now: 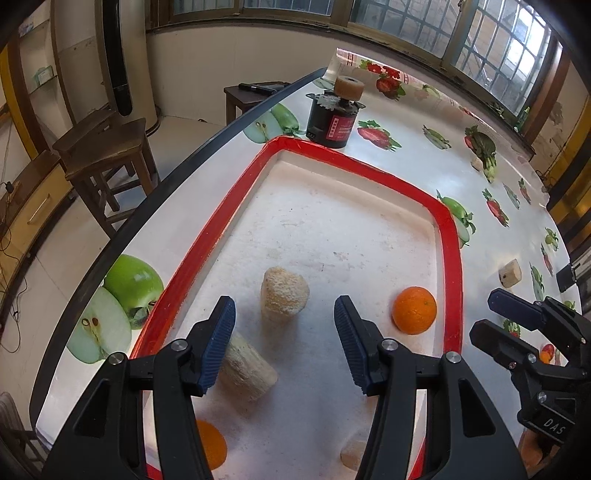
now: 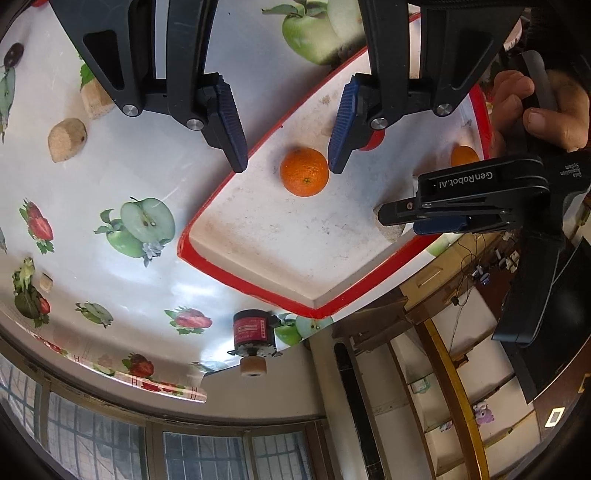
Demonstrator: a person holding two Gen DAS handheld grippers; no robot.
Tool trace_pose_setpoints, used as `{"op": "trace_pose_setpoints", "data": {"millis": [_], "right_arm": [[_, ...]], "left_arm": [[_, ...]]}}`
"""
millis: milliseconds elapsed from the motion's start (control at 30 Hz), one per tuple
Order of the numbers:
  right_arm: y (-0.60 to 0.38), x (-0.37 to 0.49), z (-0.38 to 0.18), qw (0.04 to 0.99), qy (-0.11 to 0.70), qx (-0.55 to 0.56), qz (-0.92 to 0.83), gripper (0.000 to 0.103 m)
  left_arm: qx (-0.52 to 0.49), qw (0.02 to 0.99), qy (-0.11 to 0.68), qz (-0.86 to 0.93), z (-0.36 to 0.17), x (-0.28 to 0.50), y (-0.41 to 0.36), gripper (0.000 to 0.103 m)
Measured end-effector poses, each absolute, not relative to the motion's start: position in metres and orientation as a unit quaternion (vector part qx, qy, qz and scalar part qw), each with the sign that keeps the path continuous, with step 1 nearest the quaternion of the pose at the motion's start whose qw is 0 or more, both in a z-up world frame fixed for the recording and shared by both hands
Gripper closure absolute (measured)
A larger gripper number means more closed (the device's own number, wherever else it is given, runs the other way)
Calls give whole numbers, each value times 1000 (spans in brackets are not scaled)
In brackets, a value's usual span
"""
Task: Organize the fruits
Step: 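Open left tool to drop the tan block while right tool drops the orange in the tray, then move right tool toward a dark plum while left tool moves toward a tan square block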
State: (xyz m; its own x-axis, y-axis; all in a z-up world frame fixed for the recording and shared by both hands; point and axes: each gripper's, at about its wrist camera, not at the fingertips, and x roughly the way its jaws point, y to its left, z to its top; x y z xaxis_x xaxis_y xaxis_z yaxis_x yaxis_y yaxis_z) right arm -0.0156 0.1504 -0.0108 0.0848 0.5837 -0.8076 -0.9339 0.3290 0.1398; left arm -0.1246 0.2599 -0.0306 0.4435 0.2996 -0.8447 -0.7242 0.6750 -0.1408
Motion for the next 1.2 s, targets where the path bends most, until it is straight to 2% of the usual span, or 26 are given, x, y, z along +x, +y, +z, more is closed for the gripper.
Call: {"op": "trace_pose_setpoints", "data": {"millis": [1200], "right_arm": [[-15,38,13,779,426,-136,439,55]], "left_arm": [[-204,844,425,255,-2,-91,161,48]]}}
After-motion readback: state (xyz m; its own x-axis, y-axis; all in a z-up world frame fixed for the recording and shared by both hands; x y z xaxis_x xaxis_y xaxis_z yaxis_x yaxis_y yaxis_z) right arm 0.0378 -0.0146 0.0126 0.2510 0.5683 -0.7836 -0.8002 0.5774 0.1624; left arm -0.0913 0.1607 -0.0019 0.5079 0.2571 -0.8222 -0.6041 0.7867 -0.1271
